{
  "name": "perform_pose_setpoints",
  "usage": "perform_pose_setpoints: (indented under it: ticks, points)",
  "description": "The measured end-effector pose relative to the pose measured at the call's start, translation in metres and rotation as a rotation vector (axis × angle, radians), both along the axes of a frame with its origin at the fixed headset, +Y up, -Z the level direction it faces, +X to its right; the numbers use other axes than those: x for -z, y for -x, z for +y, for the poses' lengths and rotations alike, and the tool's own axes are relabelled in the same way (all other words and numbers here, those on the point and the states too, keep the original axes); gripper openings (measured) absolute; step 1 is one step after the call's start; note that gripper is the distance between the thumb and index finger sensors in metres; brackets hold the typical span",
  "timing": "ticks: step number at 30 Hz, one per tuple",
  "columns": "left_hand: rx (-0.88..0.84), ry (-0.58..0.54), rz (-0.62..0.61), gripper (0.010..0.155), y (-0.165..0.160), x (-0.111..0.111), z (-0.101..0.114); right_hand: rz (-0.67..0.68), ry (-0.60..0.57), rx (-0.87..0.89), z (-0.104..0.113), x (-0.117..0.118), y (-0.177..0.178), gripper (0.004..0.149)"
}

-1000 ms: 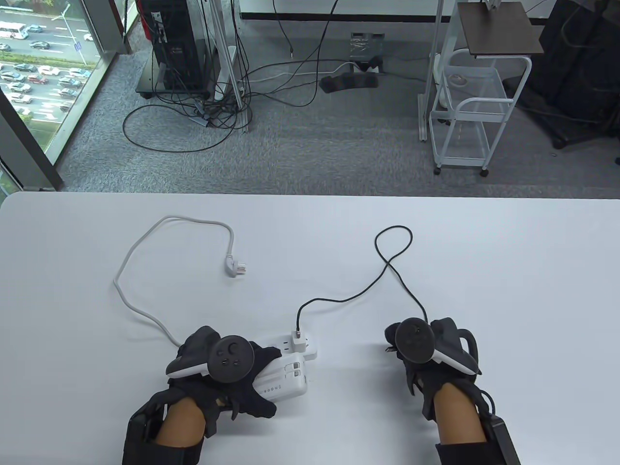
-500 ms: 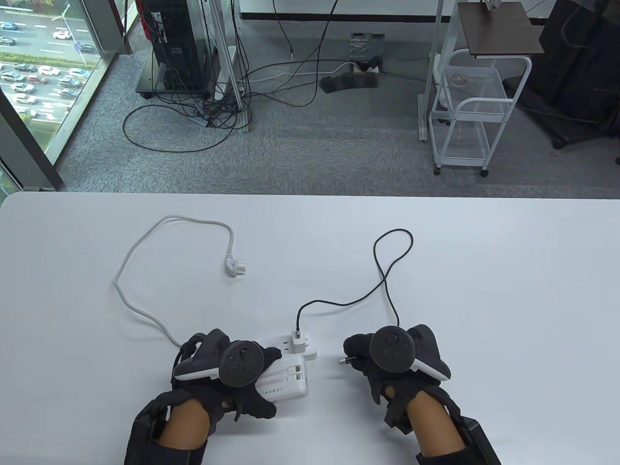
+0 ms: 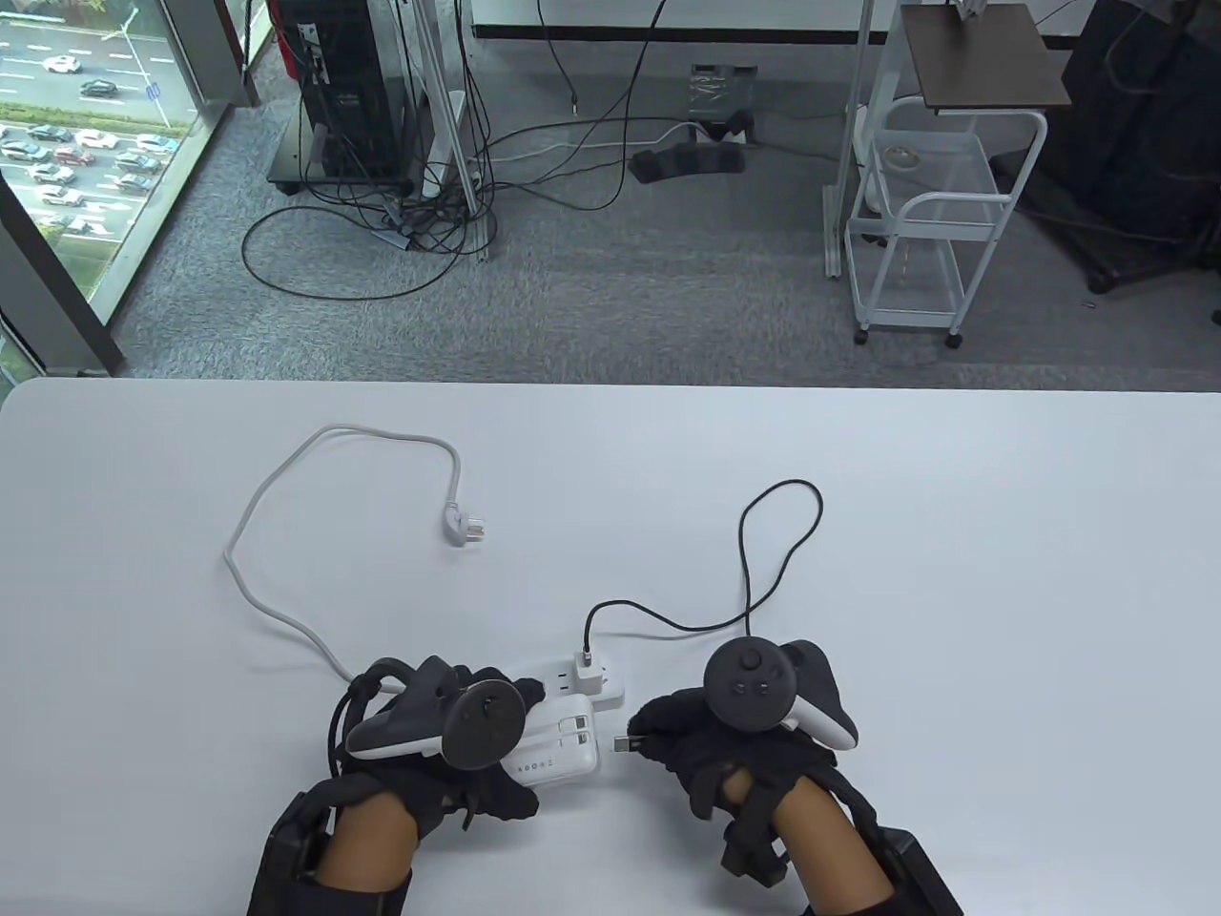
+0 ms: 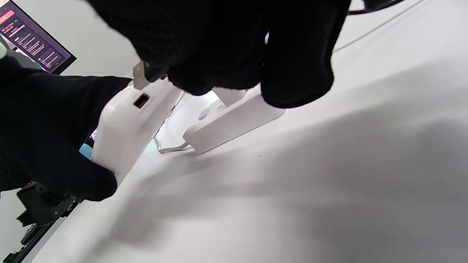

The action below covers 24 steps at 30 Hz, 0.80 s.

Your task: Charge the battery pack

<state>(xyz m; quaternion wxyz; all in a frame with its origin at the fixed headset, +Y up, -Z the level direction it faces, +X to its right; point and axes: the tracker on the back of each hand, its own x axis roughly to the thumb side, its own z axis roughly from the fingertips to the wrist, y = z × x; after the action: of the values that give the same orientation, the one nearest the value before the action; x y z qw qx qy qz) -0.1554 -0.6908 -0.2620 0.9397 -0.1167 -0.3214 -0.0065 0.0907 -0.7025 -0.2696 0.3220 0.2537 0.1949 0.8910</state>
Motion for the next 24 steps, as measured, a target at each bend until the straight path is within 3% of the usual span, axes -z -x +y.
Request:
perform_pose_setpoints:
  ticks: [24]
  points:
    - [0.101,-0.037,-0.075,0.103,-0.021,-0.011,0.001,0.023,0.225,-0.059,-0.013,-0.002,0.011,0.039]
